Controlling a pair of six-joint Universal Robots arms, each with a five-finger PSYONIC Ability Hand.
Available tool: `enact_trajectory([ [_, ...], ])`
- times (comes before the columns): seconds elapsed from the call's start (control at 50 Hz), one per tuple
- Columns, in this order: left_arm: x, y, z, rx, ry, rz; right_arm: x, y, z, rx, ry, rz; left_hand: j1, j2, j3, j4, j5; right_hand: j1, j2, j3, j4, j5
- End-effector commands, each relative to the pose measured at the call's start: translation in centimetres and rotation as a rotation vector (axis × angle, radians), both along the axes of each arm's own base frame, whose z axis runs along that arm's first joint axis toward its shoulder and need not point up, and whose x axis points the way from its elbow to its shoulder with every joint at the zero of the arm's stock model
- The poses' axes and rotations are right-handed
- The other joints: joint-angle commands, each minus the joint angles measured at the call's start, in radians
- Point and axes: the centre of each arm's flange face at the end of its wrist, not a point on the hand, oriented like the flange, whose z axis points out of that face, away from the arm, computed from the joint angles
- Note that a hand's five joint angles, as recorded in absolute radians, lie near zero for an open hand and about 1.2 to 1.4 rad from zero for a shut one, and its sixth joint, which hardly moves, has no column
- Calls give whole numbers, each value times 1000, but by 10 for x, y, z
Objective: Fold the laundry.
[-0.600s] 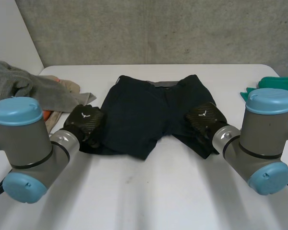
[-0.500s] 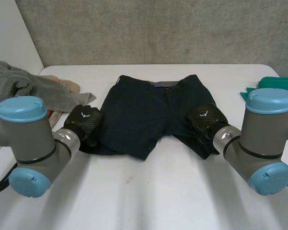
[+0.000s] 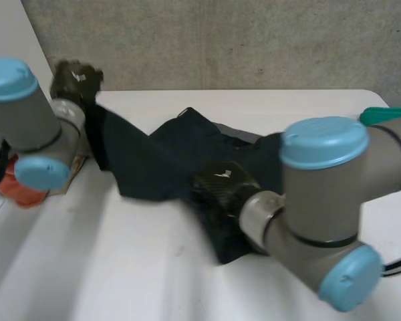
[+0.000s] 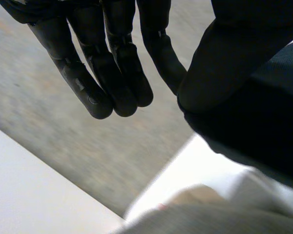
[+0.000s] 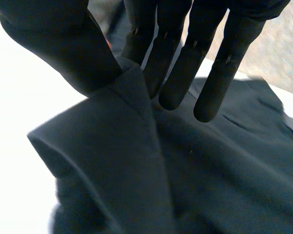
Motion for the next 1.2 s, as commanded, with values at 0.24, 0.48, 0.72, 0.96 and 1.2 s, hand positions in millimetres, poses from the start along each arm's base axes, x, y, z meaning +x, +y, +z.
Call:
enact_trajectory([
  [0.24,-28,-6,40,-15,27,-47,17,-7,23,47,59,36,-760,-792,-785,-793,-754,-962,-1006,-1016,-1024,-1015],
  [0.48,-35,100,56,103,65,-210,-56,-74,49,-241,234,16,-687,-719,-712,-720,-681,-962,-1006,-1016,-1024,-1015],
  [0.72,-54,224,-43,500,28,-358,-58,-131,-14,-443,300,158,-611,-643,-636,-644,-605,-897,-941,-952,-959,-951],
  [0.96,-77,249,-103,559,-75,-454,-51,-147,-81,-542,421,277,-669,-702,-695,-702,-664,-441,-485,-495,-503,-494],
  [1.2,-90,234,-123,466,-218,-480,-54,-150,-72,-425,360,129,230,198,205,197,236,260,216,205,198,207],
])
